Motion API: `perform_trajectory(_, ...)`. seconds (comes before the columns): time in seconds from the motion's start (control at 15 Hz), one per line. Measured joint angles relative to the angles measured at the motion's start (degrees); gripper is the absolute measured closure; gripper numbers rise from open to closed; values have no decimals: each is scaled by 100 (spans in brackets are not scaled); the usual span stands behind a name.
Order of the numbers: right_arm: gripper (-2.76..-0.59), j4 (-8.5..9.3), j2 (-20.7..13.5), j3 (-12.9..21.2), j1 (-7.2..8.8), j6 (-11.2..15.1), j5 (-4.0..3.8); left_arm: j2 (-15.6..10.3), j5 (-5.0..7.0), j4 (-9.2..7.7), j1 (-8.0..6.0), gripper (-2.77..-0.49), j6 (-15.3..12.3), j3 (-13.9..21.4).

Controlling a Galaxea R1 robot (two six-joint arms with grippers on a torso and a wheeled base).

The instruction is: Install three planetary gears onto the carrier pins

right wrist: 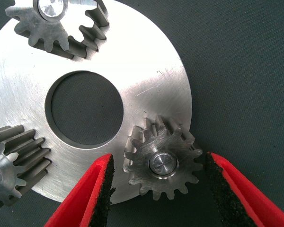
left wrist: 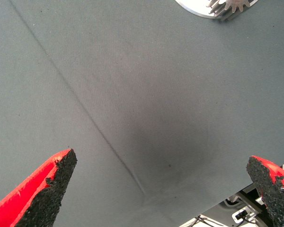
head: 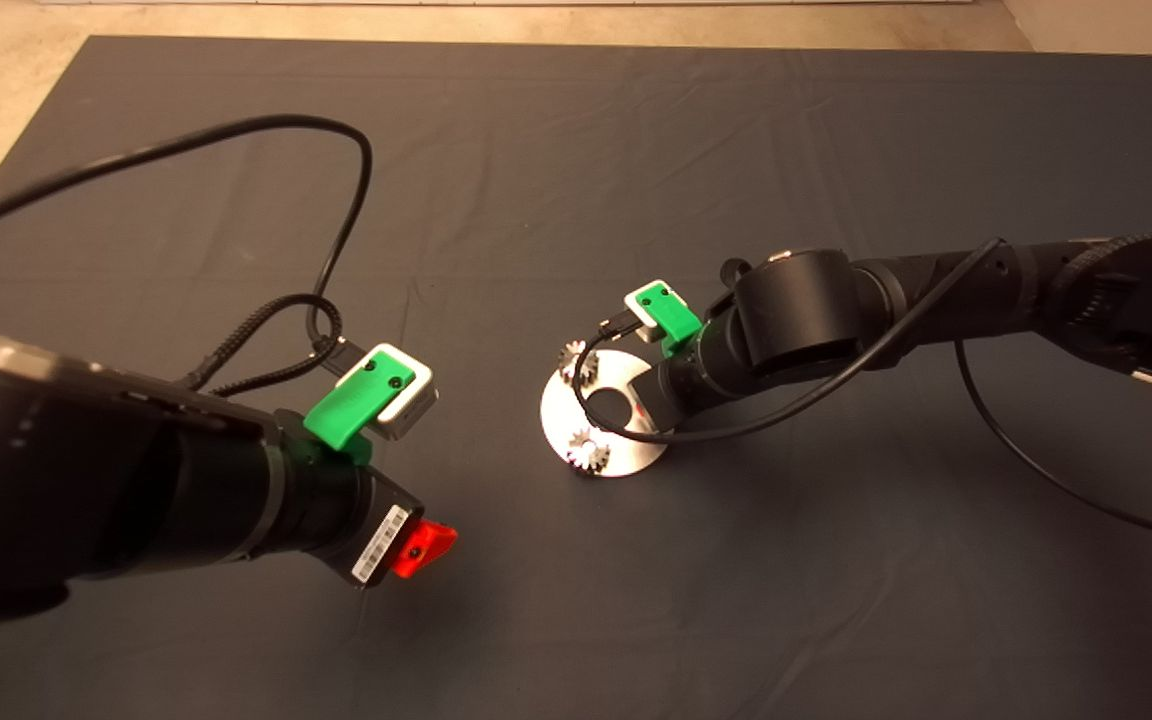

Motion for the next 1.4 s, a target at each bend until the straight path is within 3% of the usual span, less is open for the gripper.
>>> perform_trajectory(0.33, -142, 27, -6, 6, 32, 1, 0, -5, 0, 0, 0, -262, 0, 0)
perform_trajectory(0.53, -142, 132, -118, 239, 314, 34, -2, -17, 0, 0, 0, -262, -1, 0)
perform_trajectory(0.73, -142, 331, -465, 1077, 551, 346, 5, -12, 2, -1, 0, -262, -1, 0)
perform_trajectory(0.93, -142, 553, -1192, 2511, 730, 970, 30, 113, 2, 0, 0, -262, -37, 0)
perform_trajectory(1.07, -142, 610, -1979, 2989, 774, 1230, 37, 362, 13, -2, 0, -262, -57, 0)
perform_trajectory(1.13, -142, 610, -2266, 3053, 774, 1300, -15, 579, 13, -2, 0, -262, -87, 0)
perform_trajectory(1.27, -142, 607, -2558, 3168, 736, 1362, -85, 1174, 5, 0, 0, -262, -240, 0)
perform_trajectory(1.4, -142, 550, -2539, 3287, 409, 1342, -15, 1606, -39, 0, 0, -262, -450, 0)
